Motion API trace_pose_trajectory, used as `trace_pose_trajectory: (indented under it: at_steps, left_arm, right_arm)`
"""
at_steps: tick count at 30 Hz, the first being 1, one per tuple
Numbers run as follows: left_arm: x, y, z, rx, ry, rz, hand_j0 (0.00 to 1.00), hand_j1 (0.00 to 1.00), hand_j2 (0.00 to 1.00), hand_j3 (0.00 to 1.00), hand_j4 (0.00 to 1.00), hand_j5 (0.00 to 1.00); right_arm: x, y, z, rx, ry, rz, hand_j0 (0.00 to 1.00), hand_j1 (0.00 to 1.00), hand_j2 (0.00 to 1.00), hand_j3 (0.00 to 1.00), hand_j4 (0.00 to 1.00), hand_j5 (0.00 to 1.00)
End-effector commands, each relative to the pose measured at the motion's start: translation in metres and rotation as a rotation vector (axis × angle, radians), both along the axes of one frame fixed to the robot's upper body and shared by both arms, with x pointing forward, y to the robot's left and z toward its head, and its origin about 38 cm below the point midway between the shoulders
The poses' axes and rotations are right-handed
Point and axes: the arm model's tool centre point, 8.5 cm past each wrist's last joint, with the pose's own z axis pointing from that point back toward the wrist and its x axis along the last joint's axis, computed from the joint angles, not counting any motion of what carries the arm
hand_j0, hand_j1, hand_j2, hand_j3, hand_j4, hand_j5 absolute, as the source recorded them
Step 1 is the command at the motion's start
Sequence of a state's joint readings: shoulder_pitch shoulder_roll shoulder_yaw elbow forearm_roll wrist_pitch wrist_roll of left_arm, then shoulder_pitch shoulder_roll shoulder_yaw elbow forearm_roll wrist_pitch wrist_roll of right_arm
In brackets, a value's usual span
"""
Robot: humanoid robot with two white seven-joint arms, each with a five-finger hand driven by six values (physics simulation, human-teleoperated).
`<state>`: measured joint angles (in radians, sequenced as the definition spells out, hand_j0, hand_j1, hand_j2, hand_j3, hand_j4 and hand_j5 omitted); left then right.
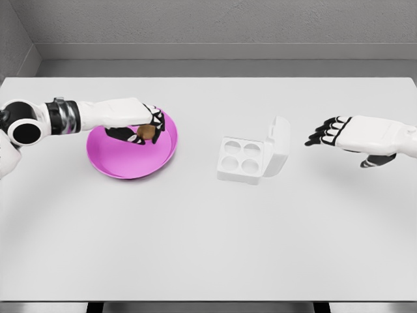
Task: Pack egg into the box and close the box lid
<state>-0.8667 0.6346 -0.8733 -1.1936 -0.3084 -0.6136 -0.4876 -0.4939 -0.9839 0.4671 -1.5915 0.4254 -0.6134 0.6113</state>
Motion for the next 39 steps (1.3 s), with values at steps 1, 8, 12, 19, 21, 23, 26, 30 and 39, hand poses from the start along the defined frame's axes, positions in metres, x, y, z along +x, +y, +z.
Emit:
trace_pose_trajectory:
  at_steps: [1, 8, 12, 19, 21, 23, 26, 30, 39]
  left_arm:
    - [-0.001, -0.016, 0.001, -0.028, 0.0, -0.025, 0.32, 0.32, 0.32, 0.32, 0.32, 0.32]
    - [-0.001, -0.056, 0.002, -0.073, 0.0, -0.09, 0.3, 0.3, 0.3, 0.3, 0.3, 0.3]
    - [-0.006, -0.102, 0.002, -0.086, 0.003, -0.181, 0.3, 0.3, 0.3, 0.3, 0.3, 0.3]
    - [-0.015, -0.152, 0.003, -0.073, -0.007, -0.283, 0.3, 0.3, 0.3, 0.3, 0.3, 0.3]
    - [-0.016, -0.162, 0.008, -0.08, -0.019, -0.3, 0.3, 0.3, 0.3, 0.3, 0.3, 0.3]
    - [-0.016, -0.166, 0.007, -0.083, -0.017, -0.305, 0.3, 0.3, 0.3, 0.3, 0.3, 0.3]
    - [-0.017, -0.172, 0.008, -0.093, -0.017, -0.313, 0.3, 0.3, 0.3, 0.3, 0.3, 0.3]
    - [-0.016, -0.17, 0.001, -0.077, 0.0, -0.306, 0.3, 0.3, 0.3, 0.3, 0.3, 0.3]
    - [-0.014, -0.168, -0.014, -0.038, 0.019, -0.29, 0.33, 0.33, 0.33, 0.33, 0.33, 0.33]
  right_arm:
    - [0.0, -0.001, 0.001, 0.004, -0.001, -0.005, 1.0, 1.0, 1.0, 1.0, 1.0, 1.0]
    - [0.005, -0.033, 0.03, -0.004, -0.067, -0.088, 1.0, 1.0, 1.0, 1.0, 1.0, 1.0]
    - [0.005, -0.034, 0.027, -0.014, -0.062, -0.092, 1.0, 1.0, 1.0, 1.0, 1.0, 1.0]
    - [0.004, -0.03, 0.015, -0.029, -0.028, -0.079, 1.0, 1.0, 1.0, 1.0, 1.0, 1.0]
    - [0.002, -0.027, 0.008, -0.037, -0.008, -0.068, 1.0, 1.0, 1.0, 1.0, 1.0, 1.0]
    - [0.001, -0.024, 0.005, -0.038, -0.001, -0.058, 1.0, 1.0, 1.0, 1.0, 1.0, 1.0]
    - [0.001, -0.022, 0.001, -0.041, 0.01, -0.051, 1.0, 1.0, 1.0, 1.0, 1.0, 1.0]
    - [0.0, -0.02, -0.001, -0.044, 0.014, -0.045, 1.0, 1.0, 1.0, 1.0, 1.0, 1.0]
    - [0.001, -0.02, 0.0, -0.044, 0.011, -0.045, 1.0, 1.0, 1.0, 1.0, 1.0, 1.0]
